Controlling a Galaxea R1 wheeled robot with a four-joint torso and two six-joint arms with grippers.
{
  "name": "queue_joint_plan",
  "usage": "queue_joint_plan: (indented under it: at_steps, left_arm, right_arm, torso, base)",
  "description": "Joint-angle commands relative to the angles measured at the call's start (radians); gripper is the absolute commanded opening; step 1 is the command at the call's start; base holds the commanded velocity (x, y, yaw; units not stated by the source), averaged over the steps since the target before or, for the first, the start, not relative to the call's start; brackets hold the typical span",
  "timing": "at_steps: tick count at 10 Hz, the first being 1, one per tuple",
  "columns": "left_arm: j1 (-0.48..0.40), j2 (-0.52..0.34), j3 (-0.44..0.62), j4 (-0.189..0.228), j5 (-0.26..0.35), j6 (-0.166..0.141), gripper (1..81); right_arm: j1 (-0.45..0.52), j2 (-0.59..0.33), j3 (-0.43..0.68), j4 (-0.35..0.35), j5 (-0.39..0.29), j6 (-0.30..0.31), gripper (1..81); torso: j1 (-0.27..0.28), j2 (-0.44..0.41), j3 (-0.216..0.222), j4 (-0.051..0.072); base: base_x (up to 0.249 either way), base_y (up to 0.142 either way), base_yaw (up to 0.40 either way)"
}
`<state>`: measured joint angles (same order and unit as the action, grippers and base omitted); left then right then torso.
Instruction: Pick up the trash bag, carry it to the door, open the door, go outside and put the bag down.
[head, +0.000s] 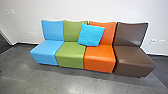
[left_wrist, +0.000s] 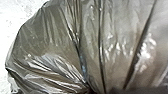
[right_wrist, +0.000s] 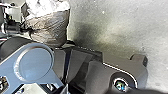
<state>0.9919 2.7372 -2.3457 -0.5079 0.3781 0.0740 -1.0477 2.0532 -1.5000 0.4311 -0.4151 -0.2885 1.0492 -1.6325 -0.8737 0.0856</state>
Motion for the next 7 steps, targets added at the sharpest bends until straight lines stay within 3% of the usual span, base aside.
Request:
queue_joint_plan:
  at_steps: [1,5,6,7]
  left_arm:
    - [-0.055,-0.016,-0.003,0.018,0.088,0.010,1.0]
    - [0.029,-0.003,-0.056,0.091,0.084,0.013,1.0]
    - [0.053,0.001,-0.066,0.094,0.082,0.035,1.0]
    - [0.086,0.013,-0.066,0.098,0.082,0.078,1.0]
  right_arm:
    - [-0.002,0.001,-0.029,0.023,-0.033,-0.032,81.1]
    - [-0.068,0.115,-0.132,0.023,-0.001,-0.057,81.1]
    - [-0.078,0.129,-0.149,0.023,0.002,-0.064,81.1]
    - [-0.094,0.144,-0.169,0.023,0.022,-0.064,81.1]
  torso:
    - [-0.064,0.099,0.097,0.000]
    - [-0.160,0.245,0.245,0.000]
    - [-0.185,0.282,0.185,0.000]
    - [-0.206,0.314,0.213,0.000]
  base:
    - [0.000,0.000,0.000]
    - [0.000,0.000,0.000]
    - [0.000,0.000,0.000]
    - [0.000,0.000,0.000]
